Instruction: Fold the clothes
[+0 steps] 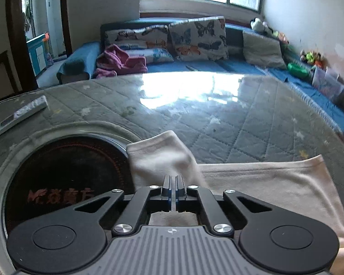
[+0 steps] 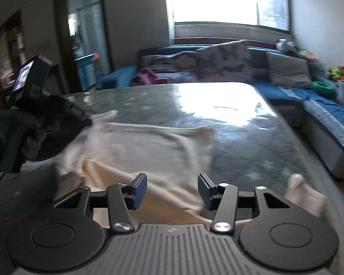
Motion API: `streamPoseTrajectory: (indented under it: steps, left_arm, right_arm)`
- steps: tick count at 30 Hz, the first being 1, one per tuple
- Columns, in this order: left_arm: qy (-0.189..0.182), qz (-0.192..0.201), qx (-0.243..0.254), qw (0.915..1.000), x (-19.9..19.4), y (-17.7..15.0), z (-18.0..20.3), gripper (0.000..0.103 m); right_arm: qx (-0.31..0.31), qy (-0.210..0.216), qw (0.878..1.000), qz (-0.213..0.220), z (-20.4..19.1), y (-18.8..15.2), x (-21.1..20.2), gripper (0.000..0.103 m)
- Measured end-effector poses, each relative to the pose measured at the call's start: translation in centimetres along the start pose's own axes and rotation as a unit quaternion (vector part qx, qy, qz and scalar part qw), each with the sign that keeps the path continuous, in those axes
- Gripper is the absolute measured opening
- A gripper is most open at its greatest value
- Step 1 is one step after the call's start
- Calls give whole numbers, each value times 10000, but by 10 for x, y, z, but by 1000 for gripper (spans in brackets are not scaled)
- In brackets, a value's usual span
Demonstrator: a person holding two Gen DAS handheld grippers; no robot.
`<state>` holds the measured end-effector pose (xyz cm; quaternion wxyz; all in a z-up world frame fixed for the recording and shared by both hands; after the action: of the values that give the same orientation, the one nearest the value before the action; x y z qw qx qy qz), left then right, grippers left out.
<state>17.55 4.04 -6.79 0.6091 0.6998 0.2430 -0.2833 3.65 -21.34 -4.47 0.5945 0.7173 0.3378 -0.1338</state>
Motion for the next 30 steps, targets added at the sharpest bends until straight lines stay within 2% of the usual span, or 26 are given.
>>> streamPoseTrajectory:
  steps: [5, 8, 10, 13, 15, 19, 21, 22, 25, 28, 30]
  left_arm:
    - [-58, 301, -243, 9992, -37, -3, -18, 2]
    - [-380, 211, -442, 9981, -44, -3, -16, 3]
    - [-463, 185, -373, 9981, -43, 0, -5, 6]
    - [-504, 59, -219, 9985, -32, 3, 13, 16]
    - [-445, -92, -140, 9989, -20, 3, 22, 36]
    - [-146, -340, -103, 9993, 7, 4, 28, 39]
    - [-41, -398, -93, 9992, 19, 7, 29, 47]
    - [54, -414, -66, 9991, 25, 9, 29, 48]
    - [229, -524, 51, 9983, 42, 11, 32, 48]
    - [390, -519, 128, 9978, 53, 12, 30, 43]
    - [358, -437, 185, 9982, 53, 14, 29, 14]
  right_arm:
    - [-323, 560, 9974, -318, -34, -10, 2, 50]
    - [-400, 755, 9951, -500, -49, -16, 8, 50]
    - [-454, 839, 9939, -553, -59, -19, 12, 50]
    - [-540, 899, 9928, -577, -67, -23, 14, 50]
    - [-557, 925, 9922, -617, -70, -25, 17, 50]
    - [-636, 962, 9911, -662, -74, -29, 21, 50]
    - [-625, 989, 9909, -666, -73, -30, 22, 50]
    - [-599, 1010, 9908, -673, -73, -30, 23, 50]
    - [-548, 1073, 9902, -701, -72, -31, 26, 49]
    - [-547, 1111, 9896, -739, -71, -32, 28, 49]
    - [-572, 1118, 9892, -762, -71, -33, 28, 49]
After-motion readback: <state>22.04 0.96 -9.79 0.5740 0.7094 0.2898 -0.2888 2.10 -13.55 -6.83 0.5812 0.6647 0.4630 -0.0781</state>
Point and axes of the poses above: each gripper's, at about its wrist camera, not at the fingertips, and x roughly the way its jaws point, z to its right, y to its top, the point moved 9 cm from there along x, roughly the way its jaws point, and after that the axes turned 12 degrees about x, right-handed, at the moved point
